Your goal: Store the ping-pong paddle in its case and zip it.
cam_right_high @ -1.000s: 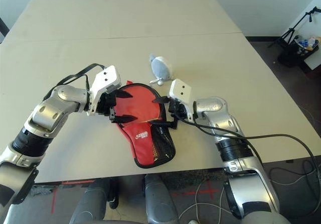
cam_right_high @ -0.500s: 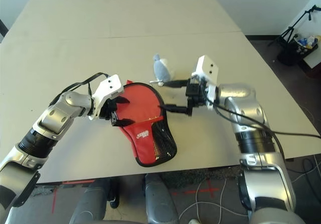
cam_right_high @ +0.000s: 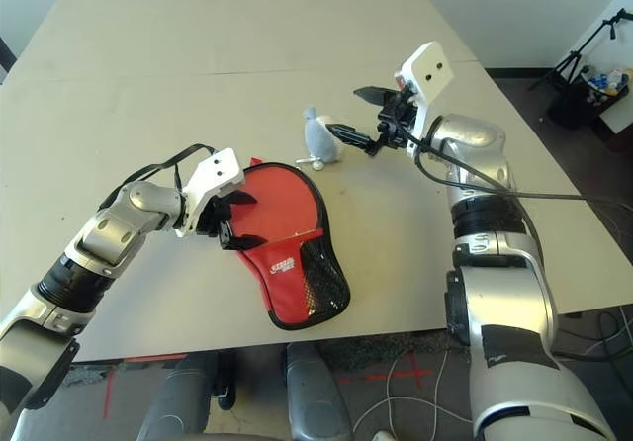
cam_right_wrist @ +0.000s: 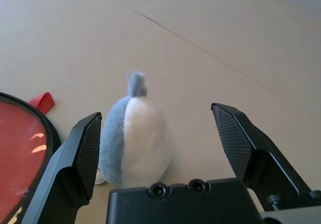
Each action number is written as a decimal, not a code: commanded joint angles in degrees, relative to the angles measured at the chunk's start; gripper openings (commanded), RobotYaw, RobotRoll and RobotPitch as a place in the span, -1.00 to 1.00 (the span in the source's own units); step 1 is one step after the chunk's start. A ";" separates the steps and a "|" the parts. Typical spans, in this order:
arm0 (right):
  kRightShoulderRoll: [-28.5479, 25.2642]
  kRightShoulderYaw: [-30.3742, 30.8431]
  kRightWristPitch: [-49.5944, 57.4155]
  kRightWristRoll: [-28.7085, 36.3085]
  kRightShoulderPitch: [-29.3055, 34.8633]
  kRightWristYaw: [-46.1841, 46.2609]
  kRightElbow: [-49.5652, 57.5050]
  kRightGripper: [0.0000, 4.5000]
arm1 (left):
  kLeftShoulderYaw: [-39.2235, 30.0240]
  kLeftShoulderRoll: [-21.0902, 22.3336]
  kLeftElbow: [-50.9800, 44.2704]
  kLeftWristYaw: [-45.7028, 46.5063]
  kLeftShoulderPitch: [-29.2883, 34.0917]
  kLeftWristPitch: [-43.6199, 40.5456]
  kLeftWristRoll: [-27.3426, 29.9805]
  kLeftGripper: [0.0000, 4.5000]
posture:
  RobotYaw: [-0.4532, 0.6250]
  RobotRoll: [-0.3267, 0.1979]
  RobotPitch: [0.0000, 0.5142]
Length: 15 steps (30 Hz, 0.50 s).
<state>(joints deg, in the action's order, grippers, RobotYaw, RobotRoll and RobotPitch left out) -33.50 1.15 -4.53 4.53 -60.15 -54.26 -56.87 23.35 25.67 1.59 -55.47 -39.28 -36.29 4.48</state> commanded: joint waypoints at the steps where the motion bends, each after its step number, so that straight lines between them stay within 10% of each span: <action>1: 1.94 1.41 -0.50 -2.95 -1.87 1.33 -5.68 1.00 | 1.78 -0.04 0.30 -0.28 1.68 -1.55 -0.48 0.99 | -0.37 0.25 -0.21; 11: 7.01 0.16 3.43 -5.52 -5.11 5.70 -14.29 1.00 | 1.53 -0.12 -1.00 0.01 2.03 -2.77 -0.16 0.99 | -0.34 0.25 -0.20; 15: 6.85 0.11 4.44 -6.64 -5.28 9.74 -15.19 0.62 | 1.49 -0.11 -1.38 0.11 2.15 -3.18 -0.09 1.00 | -0.34 0.25 -0.20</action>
<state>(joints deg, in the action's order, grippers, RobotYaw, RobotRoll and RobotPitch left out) -26.59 1.25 -0.90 -0.97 -65.37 -45.76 -70.83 23.37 25.50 -0.09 -55.20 -38.97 -38.21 4.54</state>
